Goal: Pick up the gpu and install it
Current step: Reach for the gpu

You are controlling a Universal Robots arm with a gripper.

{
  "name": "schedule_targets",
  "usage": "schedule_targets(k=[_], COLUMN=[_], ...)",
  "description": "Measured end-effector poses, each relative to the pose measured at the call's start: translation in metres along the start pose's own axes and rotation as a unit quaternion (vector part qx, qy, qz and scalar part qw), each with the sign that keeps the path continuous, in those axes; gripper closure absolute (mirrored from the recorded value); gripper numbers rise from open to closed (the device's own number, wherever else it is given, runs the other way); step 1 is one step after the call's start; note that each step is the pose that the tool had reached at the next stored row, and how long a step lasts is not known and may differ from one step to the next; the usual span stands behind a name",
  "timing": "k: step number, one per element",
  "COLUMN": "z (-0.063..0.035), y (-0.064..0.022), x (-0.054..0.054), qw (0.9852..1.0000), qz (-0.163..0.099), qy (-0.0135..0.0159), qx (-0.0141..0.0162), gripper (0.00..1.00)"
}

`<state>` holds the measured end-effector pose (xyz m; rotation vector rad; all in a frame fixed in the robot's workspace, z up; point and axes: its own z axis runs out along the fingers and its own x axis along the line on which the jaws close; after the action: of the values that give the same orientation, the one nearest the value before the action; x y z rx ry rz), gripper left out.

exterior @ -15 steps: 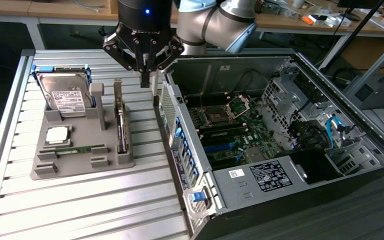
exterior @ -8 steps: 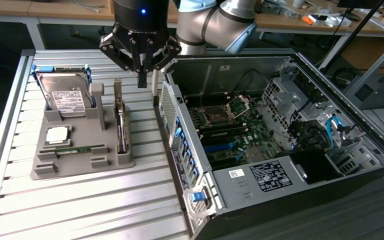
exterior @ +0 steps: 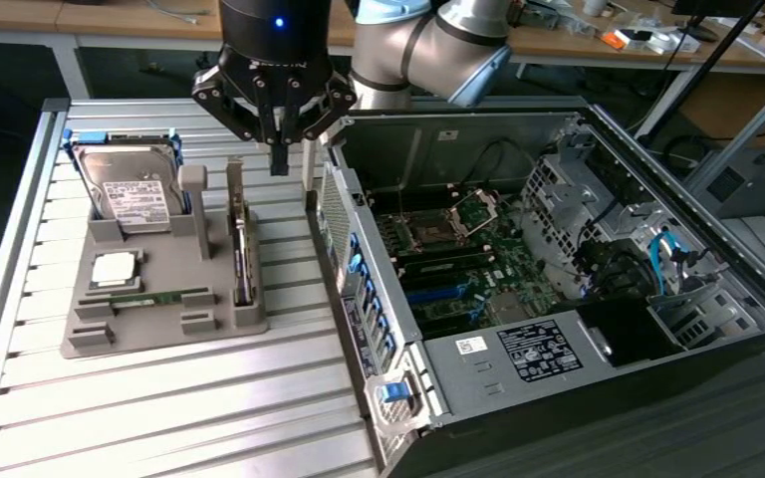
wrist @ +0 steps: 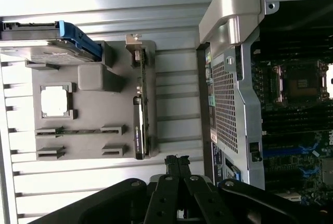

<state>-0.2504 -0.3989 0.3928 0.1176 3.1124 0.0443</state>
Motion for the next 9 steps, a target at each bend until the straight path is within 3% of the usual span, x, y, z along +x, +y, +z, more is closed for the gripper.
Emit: schedule_targets(k=[9], z=[-0.0001], y=[-0.0004], x=[0.0051], qw=[1.0000], qz=[0.000], qy=[0.0000], qx=[0.0004], gripper=[0.89])
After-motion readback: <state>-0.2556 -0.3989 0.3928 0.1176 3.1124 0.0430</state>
